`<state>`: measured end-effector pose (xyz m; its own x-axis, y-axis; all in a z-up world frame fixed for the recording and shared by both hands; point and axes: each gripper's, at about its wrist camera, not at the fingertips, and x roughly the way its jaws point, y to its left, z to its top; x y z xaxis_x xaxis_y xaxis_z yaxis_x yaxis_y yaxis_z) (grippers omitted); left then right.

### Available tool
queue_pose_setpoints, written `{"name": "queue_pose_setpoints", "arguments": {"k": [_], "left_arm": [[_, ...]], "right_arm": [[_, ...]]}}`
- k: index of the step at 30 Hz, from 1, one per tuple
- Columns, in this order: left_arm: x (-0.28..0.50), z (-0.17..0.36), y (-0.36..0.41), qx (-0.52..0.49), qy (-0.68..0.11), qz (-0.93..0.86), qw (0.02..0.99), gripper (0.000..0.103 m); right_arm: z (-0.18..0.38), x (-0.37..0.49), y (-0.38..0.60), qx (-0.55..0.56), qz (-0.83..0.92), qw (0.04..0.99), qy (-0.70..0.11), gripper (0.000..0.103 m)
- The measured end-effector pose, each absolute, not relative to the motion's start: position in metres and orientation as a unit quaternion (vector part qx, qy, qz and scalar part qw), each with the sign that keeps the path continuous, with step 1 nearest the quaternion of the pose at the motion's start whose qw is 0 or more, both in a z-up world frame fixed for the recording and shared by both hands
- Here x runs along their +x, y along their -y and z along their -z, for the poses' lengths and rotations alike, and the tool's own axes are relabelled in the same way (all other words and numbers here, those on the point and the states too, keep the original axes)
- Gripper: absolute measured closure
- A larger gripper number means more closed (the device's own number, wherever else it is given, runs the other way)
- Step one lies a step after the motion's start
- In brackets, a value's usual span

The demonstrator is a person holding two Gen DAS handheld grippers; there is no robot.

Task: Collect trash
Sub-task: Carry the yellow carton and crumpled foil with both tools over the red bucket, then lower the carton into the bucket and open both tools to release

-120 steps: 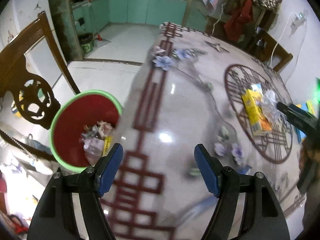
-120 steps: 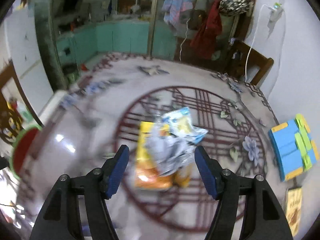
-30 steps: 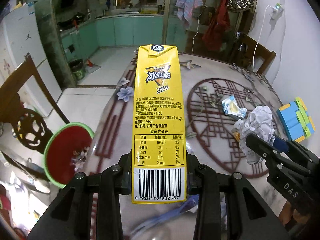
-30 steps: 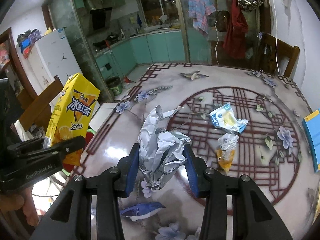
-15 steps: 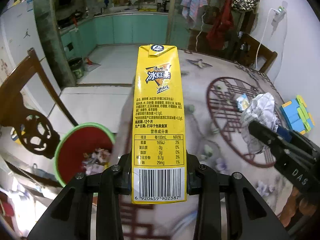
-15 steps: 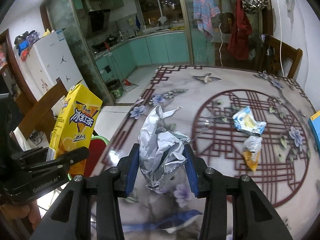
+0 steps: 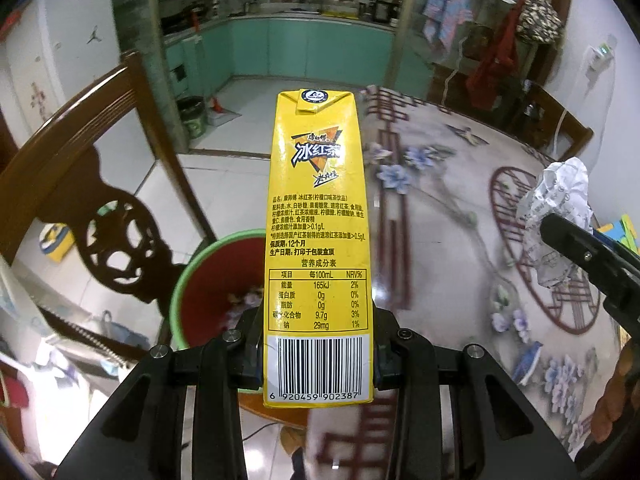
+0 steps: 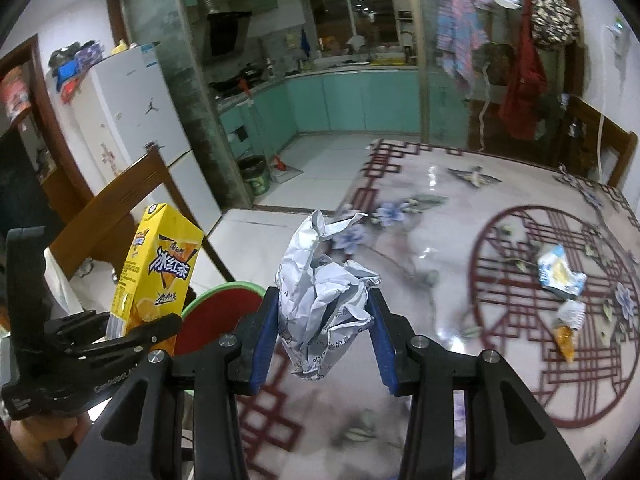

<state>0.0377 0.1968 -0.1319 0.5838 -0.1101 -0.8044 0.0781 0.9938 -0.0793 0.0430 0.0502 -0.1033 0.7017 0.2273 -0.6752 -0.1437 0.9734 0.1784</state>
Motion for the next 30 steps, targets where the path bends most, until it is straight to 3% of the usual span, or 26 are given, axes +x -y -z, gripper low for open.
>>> {"name": "queue_pose_setpoints", "arguments": {"k": [11,30], "left_arm": [[0.038,0.150,-0.256,-0.034,-0.468,0.009,0.883,0.068],[0.058,0.179,-0.292,-0.039,-0.497,-0.009,0.867,0.068]], "right_arm": [[0.115,0.053,-0.106,0.040,-0.137,0.910,-0.389,0.062],[0.136,0.097,-0.157,0.028,-0.182,0.893,-0.411,0.062]]}}
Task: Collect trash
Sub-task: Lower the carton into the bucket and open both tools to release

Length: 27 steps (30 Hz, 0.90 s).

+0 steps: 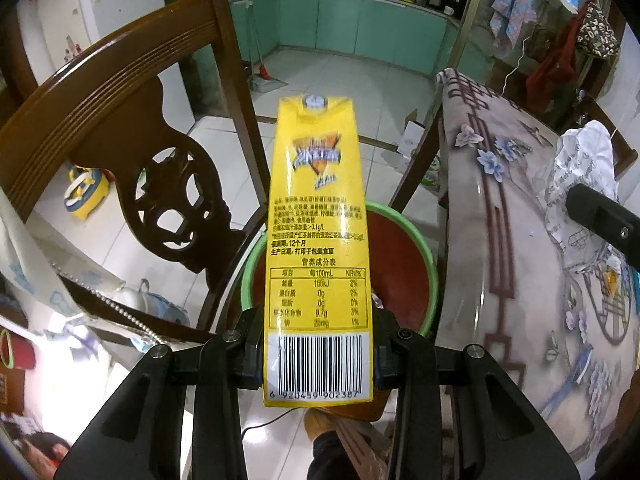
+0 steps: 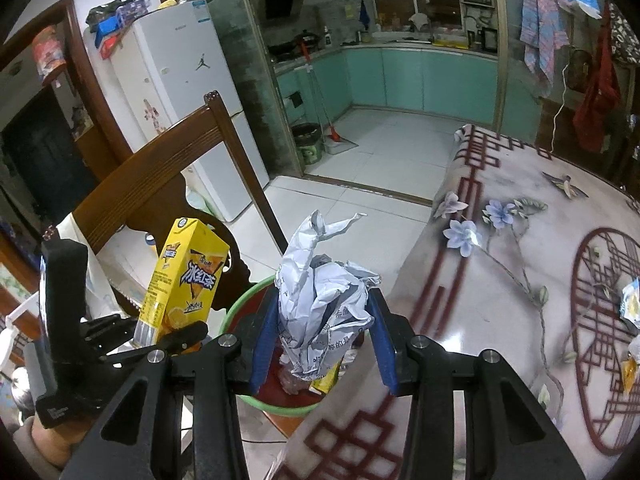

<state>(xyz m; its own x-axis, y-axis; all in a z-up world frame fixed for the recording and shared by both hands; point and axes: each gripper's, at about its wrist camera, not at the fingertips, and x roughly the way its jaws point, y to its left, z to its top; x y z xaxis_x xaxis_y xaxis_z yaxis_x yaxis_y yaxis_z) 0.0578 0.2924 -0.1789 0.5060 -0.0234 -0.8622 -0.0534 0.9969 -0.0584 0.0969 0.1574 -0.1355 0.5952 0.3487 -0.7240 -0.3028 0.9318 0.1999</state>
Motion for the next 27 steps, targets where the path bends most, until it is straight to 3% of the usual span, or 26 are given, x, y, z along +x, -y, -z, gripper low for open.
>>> {"name": "queue_pose_setpoints", "arguments": {"k": [9,12,13,15,16,27], "left_arm": [[0.074,0.186,-0.298,-0.037,-0.506,-0.001,0.862,0.068],[0.080,0.185,-0.299,-0.034,-0.501,-0.001,0.865,0.068],[0.083,0.184,-0.300,-0.033,-0.500,-0.003,0.866,0.064],[0.087,0.184,-0.301,-0.029,-0.499,-0.010,0.866,0.022],[0.086,0.181,-0.301,-0.029,-0.492,-0.011,0.870,0.021],[0.084,0.152,-0.275,-0.028,-0.461,0.027,0.887,0.021]], "right_arm": [[0.143,0.109,-0.172,0.024,-0.185,0.889,-0.419,0.062],[0.144,0.114,-0.174,0.027,-0.187,0.893,-0.409,0.058],[0.144,0.115,-0.175,0.025,-0.184,0.895,-0.406,0.053],[0.144,0.119,-0.178,0.018,-0.175,0.898,-0.402,0.042],[0.144,0.118,-0.178,0.015,-0.171,0.900,-0.400,0.038],[0.139,0.087,-0.113,0.062,-0.112,0.908,-0.399,0.038]]}}
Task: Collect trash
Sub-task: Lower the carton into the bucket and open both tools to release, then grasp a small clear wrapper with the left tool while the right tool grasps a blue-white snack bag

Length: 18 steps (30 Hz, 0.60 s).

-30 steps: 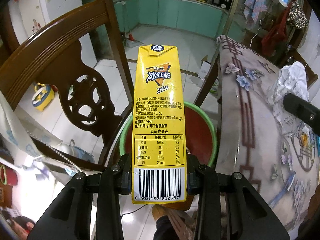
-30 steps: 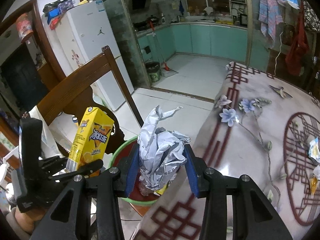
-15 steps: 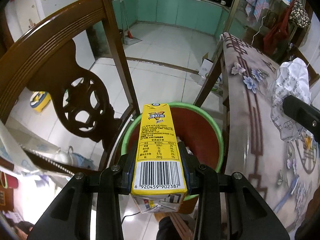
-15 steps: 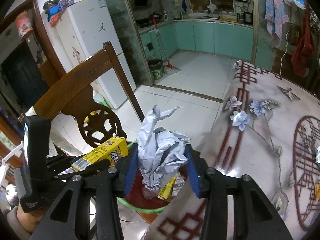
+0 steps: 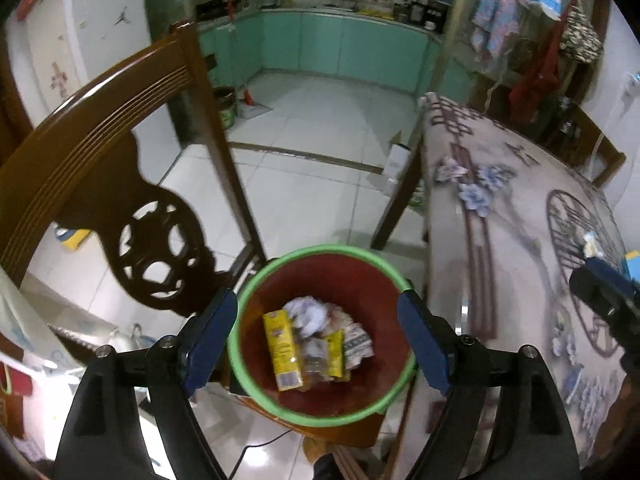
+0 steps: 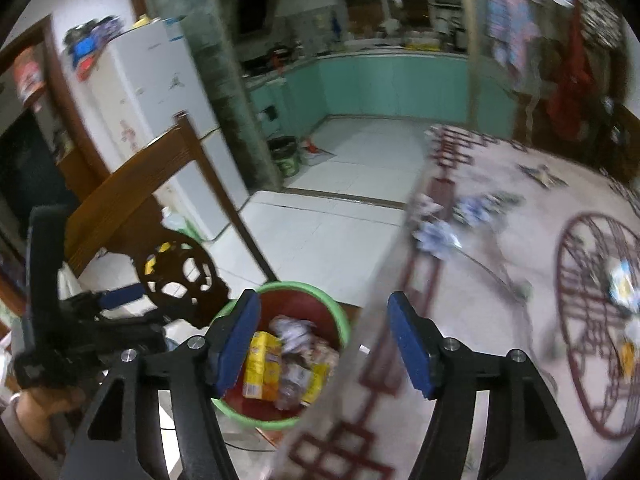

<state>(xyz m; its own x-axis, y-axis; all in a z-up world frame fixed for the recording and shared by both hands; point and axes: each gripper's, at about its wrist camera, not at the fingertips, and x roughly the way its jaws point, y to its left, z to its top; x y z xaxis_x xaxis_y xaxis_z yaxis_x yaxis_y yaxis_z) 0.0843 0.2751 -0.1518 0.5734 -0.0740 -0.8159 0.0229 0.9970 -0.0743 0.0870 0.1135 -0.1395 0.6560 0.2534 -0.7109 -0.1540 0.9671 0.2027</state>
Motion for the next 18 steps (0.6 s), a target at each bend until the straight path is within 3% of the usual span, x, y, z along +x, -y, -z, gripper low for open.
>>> {"name": "queue_pose_setpoints", "arguments": {"k": [11,15,18], "left_arm": [[0.074,0.145,-0.161,0.012,-0.467,0.130,0.875,0.021],[0.062,0.142,-0.105,0.012,-0.469,0.157,0.869,0.021],[0.048,0.144,-0.063,0.011,-0.479,0.168,0.861,0.021]], "right_arm": [[0.133,0.019,0.081,0.061,0.086,0.904,-0.414,0.038],[0.118,0.034,0.164,0.038,0.117,0.903,-0.411,0.037],[0.134,0.074,0.220,0.015,0.089,0.889,-0.449,0.029]]}}
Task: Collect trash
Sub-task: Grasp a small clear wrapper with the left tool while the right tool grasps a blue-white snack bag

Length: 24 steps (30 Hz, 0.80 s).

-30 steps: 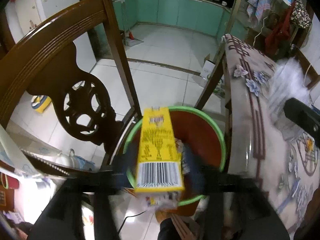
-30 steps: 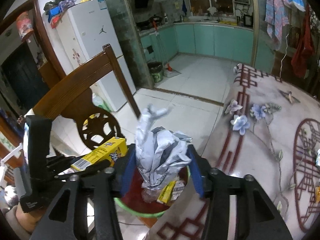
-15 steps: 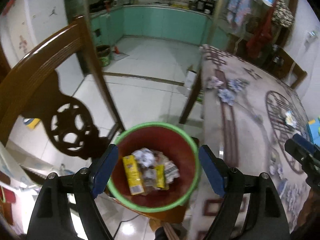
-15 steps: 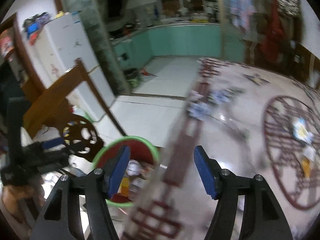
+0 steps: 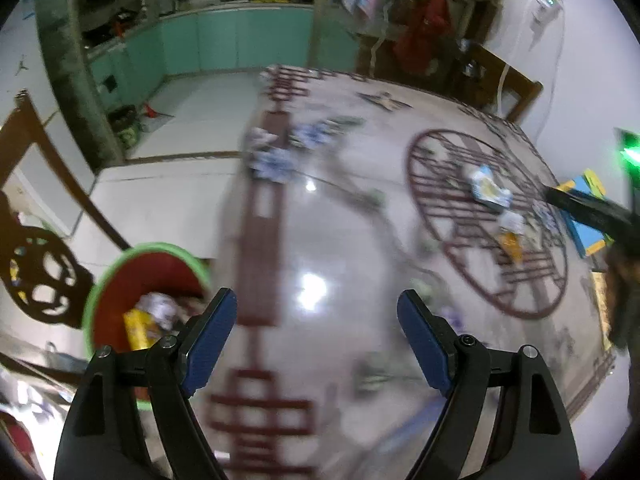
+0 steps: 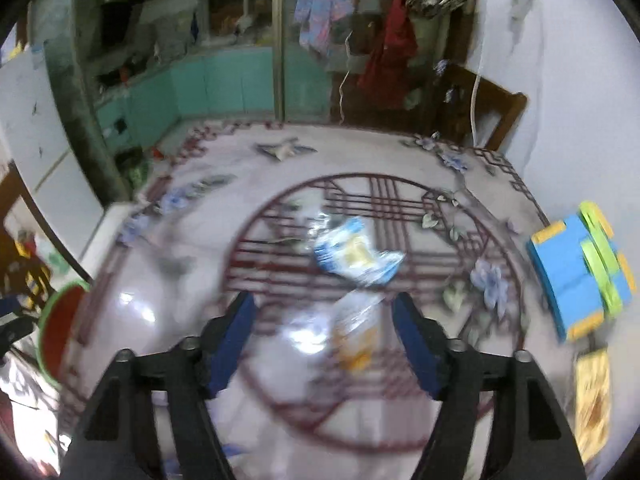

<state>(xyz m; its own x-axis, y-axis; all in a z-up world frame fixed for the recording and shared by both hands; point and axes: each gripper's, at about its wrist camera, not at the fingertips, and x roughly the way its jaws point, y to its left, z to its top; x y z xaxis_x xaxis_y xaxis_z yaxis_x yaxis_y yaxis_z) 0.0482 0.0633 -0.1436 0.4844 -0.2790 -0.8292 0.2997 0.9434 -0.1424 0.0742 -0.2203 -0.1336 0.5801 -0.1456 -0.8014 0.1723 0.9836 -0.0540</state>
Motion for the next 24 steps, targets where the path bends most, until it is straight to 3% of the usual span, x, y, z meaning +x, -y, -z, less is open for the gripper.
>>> {"name": "queue_pose_setpoints", "arguments": {"k": [12,13,14,15,24], "left_arm": [[0.020,0.145,0.060,0.037,-0.497,0.169,0.850,0.021],[0.022,0.145,0.068,0.038,-0.497,0.172,0.850,0.021],[0.023,0.143,0.077,0.040,-0.495,0.175,0.850,0.021],[0.025,0.142,0.087,0.043,-0.494,0.179,0.850,0.021],[0.075,0.169,0.183,0.040,-0.508,0.205,0.836,0.021]], "right_arm": [[0.254,0.197,0.285,-0.068,-0.024,0.818,-0.571,0.030],[0.256,0.198,0.288,-0.047,-0.036,0.823,-0.564,0.037],[0.259,0.198,0.293,-0.025,-0.044,0.825,-0.563,0.054],[0.258,0.198,0.299,-0.007,-0.039,0.830,-0.557,0.090],[0.214,0.120,0.353,0.094,-0.031,0.885,-0.454,0.094]]}}
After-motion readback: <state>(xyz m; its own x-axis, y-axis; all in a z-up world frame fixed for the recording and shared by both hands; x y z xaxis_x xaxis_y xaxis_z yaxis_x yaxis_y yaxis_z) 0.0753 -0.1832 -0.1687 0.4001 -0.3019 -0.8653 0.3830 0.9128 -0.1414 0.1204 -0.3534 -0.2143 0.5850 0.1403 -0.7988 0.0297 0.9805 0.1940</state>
